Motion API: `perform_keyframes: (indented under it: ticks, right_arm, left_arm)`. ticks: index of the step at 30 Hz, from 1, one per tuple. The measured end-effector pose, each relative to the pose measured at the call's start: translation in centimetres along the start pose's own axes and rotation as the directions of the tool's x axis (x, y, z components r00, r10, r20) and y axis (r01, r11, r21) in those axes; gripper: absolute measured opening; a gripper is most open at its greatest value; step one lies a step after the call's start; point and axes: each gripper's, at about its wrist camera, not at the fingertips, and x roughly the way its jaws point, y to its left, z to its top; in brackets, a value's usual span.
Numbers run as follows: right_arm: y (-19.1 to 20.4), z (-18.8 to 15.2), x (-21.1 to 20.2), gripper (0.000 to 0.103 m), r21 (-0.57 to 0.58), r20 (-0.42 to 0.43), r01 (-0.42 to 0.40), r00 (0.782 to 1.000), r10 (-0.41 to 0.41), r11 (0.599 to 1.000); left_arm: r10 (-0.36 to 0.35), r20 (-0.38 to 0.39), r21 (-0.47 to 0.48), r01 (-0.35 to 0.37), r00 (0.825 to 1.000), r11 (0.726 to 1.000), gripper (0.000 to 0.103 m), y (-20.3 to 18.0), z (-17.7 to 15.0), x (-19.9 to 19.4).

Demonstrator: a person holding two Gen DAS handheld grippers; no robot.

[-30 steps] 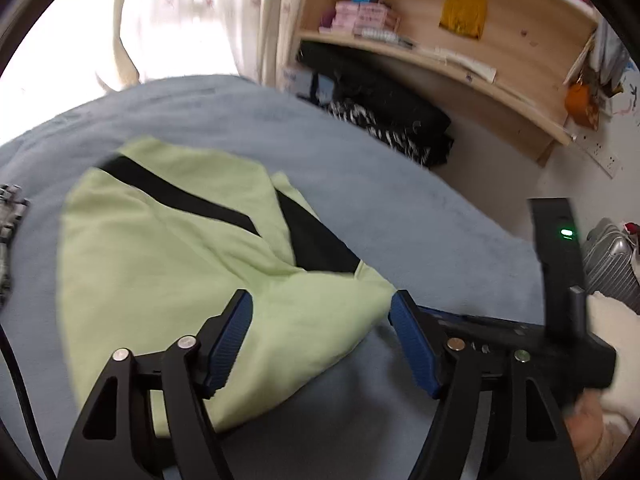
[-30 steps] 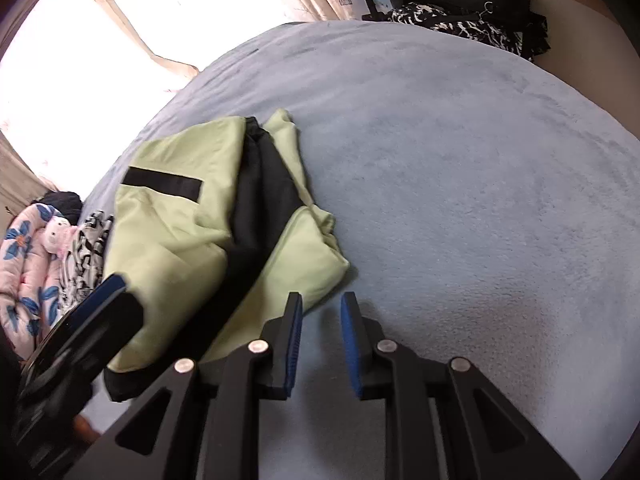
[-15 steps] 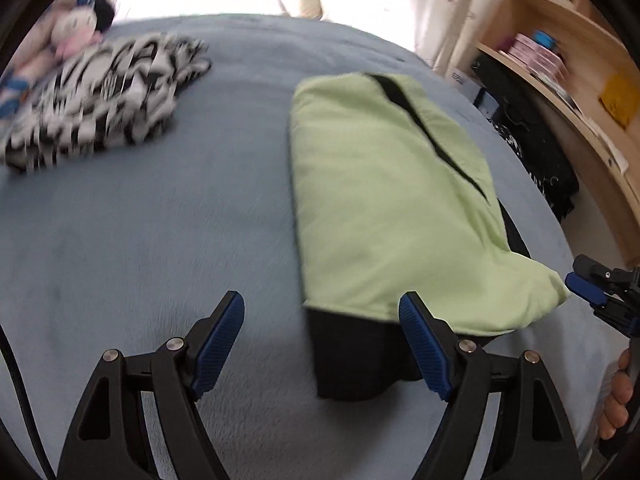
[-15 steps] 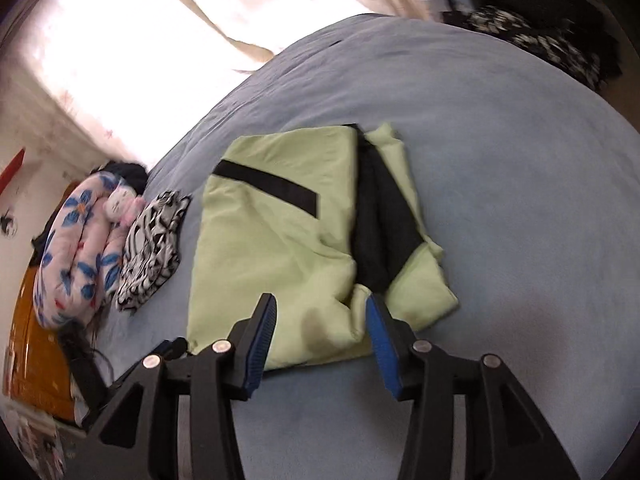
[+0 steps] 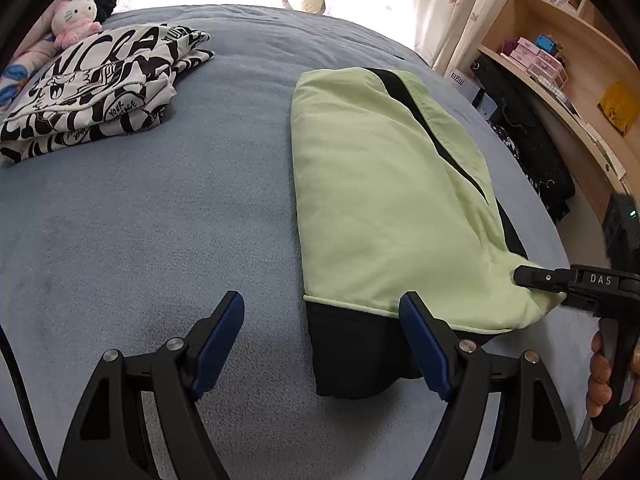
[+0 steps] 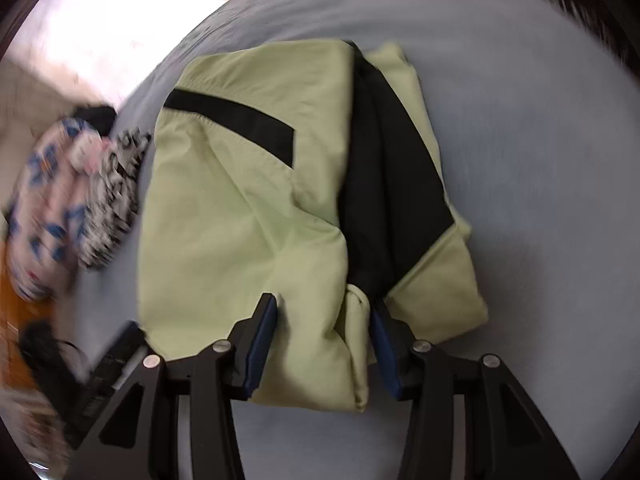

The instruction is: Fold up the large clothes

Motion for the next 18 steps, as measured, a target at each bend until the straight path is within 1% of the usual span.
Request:
perform_keyframes:
  ticks: [1, 2, 3, 4, 6, 7, 8, 9, 11, 12, 13, 14, 16, 18]
  right_arm:
    - [1.1, -0.2, -0.6, 0.020, -0.075, 0.031, 0.042, 0.999, -0.040, 0.996]
    - [1.7, -0.2, -1.0, 0.016, -0.112, 0.051, 0.055, 0.997, -0.050, 0.992]
    - [2.3, -0.4, -1.9, 0.013, -0.148, 0.091, 0.069, 0.994, -0.056, 0.987]
    - [2.8, -0.6, -3.3, 0.012, -0.185, 0.154, 0.085, 0.987, -0.056, 0.979]
    - [2.5, -1.0, -6.1, 0.011, -0.210, 0.264, 0.072, 0.964, -0.014, 0.975]
    - [1.7, -1.0, -6.7, 0.011, -0.205, 0.294, 0.064, 0.956, 0.000, 0.977]
    - [0.8, -1.0, -6.4, 0.011, -0.188, 0.298, 0.071, 0.954, -0.012, 0.980]
    - [-0.5, -1.0, -5.4, 0.011, -0.163, 0.292, 0.097, 0.955, -0.046, 0.982]
    - [-3.3, -1.5, -1.4, 0.011, -0.120, 0.218, 0.142, 0.969, -0.114, 0.982]
    - [-4.4, -1.8, 0.4, 0.011, -0.102, 0.183, 0.150, 0.975, -0.129, 0.984]
    - [-5.3, -2.2, 1.4, 0.011, -0.073, 0.168, 0.129, 0.979, -0.115, 0.989]
    - [-6.1, -2.6, 1.6, 0.011, -0.038, 0.183, 0.096, 0.979, -0.088, 0.995]
    - [-6.2, -2.7, 1.2, 0.012, -0.013, 0.204, 0.076, 0.976, -0.072, 0.997]
    - [-5.9, -2.4, 0.7, 0.013, 0.004, 0.203, 0.069, 0.977, -0.068, 0.998]
  left_arm:
    - [0.005, 0.000, 0.007, -0.005, 1.000, 1.000, 0.078, -0.2, 0.0, 0.1]
    - [0.009, -0.001, 0.012, -0.009, 1.000, 1.000, 0.078, -0.3, 0.0, 0.1]
    - [0.014, -0.001, 0.016, -0.014, 1.000, 1.000, 0.078, -0.5, 0.0, 0.2]
    - [0.013, -0.004, 0.020, -0.013, 1.000, 1.000, 0.078, -0.6, 0.1, 0.2]
    - [-0.011, -0.006, 0.019, 0.011, 1.000, 1.000, 0.078, -1.0, 0.0, 0.3]
    - [-0.024, -0.005, 0.016, 0.024, 1.000, 1.000, 0.078, -1.3, 0.0, 0.3]
    - [-0.041, -0.010, 0.014, 0.041, 0.999, 0.999, 0.078, -1.7, -0.1, 0.6]
    - [-0.051, -0.020, 0.017, 0.051, 0.999, 0.999, 0.078, -2.0, -0.2, 0.9]
    - [-0.060, -0.054, 0.036, 0.062, 0.997, 0.997, 0.078, -2.9, -0.6, 2.2]
    - [-0.060, -0.070, 0.042, 0.063, 0.996, 0.997, 0.078, -3.1, -0.8, 2.7]
    - [-0.065, -0.095, 0.042, 0.070, 0.993, 0.997, 0.078, -3.5, -1.0, 3.4]
    - [-0.080, -0.113, 0.042, 0.085, 0.990, 0.996, 0.078, -3.7, -1.3, 4.1]
    - [-0.069, -0.117, 0.058, 0.076, 0.991, 0.995, 0.078, -4.0, -1.5, 4.5]
    - [-0.065, -0.113, 0.076, 0.074, 0.992, 0.994, 0.078, -4.2, -1.3, 4.5]
